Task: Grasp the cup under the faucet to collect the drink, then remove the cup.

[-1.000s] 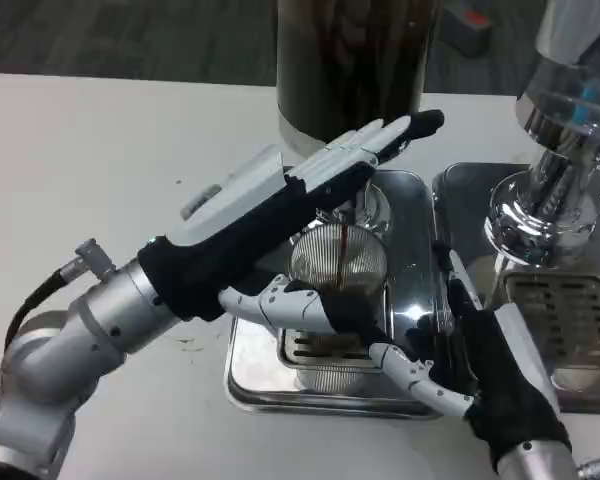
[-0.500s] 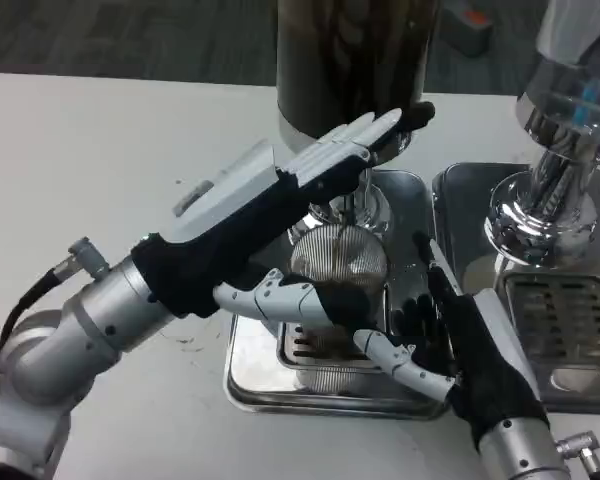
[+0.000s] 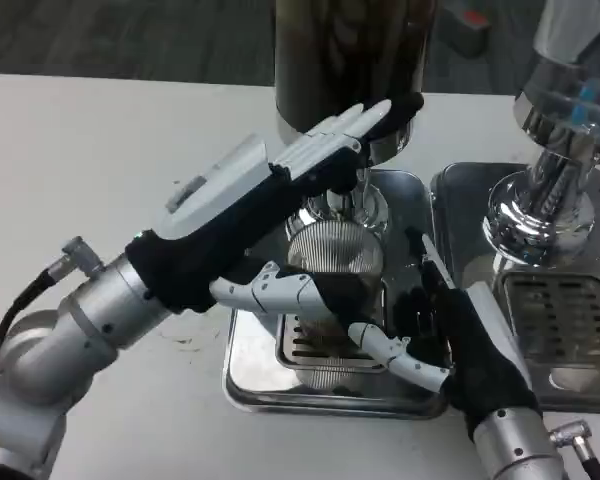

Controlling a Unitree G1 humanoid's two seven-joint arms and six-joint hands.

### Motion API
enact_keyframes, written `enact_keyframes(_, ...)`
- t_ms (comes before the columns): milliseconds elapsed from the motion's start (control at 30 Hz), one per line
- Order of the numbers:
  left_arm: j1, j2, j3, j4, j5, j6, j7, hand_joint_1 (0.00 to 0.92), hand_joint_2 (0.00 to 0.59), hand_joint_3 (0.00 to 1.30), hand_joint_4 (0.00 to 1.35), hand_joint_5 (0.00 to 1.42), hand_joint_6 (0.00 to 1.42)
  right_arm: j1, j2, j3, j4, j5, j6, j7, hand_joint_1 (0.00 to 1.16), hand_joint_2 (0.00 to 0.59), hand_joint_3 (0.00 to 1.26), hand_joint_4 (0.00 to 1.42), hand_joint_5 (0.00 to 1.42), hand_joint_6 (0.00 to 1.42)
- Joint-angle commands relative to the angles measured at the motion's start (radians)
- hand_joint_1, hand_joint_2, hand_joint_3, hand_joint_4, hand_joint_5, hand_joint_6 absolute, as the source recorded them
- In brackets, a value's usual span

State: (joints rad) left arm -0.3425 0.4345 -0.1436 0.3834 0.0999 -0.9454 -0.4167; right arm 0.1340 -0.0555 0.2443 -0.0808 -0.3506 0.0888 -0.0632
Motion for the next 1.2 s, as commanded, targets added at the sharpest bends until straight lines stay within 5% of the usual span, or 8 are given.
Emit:
enact_keyframes(33,0.035,0.02,0.032,-0.033,0.028,0.007,0.027,0.0,0.13,0.0,0.0,0.0,0.0,-0.01,-0.002,-0.002,0.014,0.013,-0.02,0.004,0.67,0.222,0.0,0.0,0.0,0.0)
enact_keyframes(500,0.177,0.071,0.231,-0.024,-0.001,0.026,0.136,0.0,0.142,0.0,0.0,0.0,0.0,0.0,-0.002,0.006,0.006,0.018,-0.042,0.004,0.66,0.22,0.0,0.0,0.0,0.0)
enact_keyframes(733,0.263,0.06,0.3,0.002,0.031,0.054,0.212,0.0,0.152,0.0,0.0,0.01,0.0,0.001,0.0,0.008,-0.002,0.022,-0.05,0.004,0.66,0.218,0.0,0.0,0.0,0.0)
enact_keyframes(1200,0.284,0.076,0.219,0.238,0.167,0.117,0.28,0.0,0.16,0.0,0.0,0.0,0.0,-0.019,0.024,0.014,0.027,0.026,-0.086,-0.017,0.66,0.219,0.0,0.0,0.0,0.0)
